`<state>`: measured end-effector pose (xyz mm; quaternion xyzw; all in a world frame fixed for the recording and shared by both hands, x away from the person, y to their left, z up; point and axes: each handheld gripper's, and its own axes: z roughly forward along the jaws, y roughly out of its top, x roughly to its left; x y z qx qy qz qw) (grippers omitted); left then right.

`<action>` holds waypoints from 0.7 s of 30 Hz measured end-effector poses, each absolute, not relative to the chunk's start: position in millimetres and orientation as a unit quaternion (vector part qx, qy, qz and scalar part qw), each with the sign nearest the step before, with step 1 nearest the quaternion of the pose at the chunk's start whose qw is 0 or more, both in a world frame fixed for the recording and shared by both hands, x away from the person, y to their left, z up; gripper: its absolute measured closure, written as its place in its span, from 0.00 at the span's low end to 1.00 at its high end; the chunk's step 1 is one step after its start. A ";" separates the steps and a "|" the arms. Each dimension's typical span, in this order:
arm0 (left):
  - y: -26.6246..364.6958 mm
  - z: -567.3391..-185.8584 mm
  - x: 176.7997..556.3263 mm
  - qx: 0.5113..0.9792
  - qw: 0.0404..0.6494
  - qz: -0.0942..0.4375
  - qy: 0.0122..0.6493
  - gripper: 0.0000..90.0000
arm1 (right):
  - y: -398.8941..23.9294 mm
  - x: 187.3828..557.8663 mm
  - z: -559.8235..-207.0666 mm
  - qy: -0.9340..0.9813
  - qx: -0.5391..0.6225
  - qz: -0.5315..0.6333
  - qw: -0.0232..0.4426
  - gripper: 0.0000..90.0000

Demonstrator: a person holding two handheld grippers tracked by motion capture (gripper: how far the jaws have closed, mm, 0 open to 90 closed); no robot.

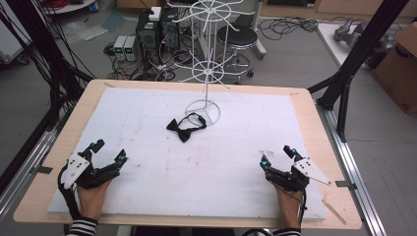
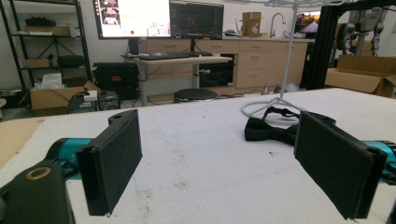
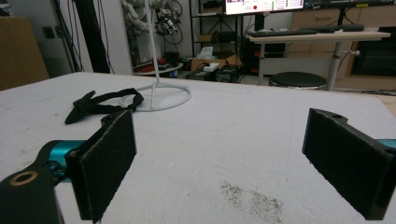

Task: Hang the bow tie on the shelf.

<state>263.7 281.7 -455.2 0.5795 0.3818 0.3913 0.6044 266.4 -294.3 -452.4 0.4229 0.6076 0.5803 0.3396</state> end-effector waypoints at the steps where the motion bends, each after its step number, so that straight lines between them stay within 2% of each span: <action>1: 281.7 -455.3 263.7 0.579 0.605 0.391 0.383 0.17 | -294.9 266.6 -452.5 0.607 0.422 0.581 0.341 0.10; 21: 282.1 -454.6 265.6 0.582 0.602 0.385 0.388 0.17 | -290.9 263.9 -452.7 0.611 0.411 0.574 0.357 0.10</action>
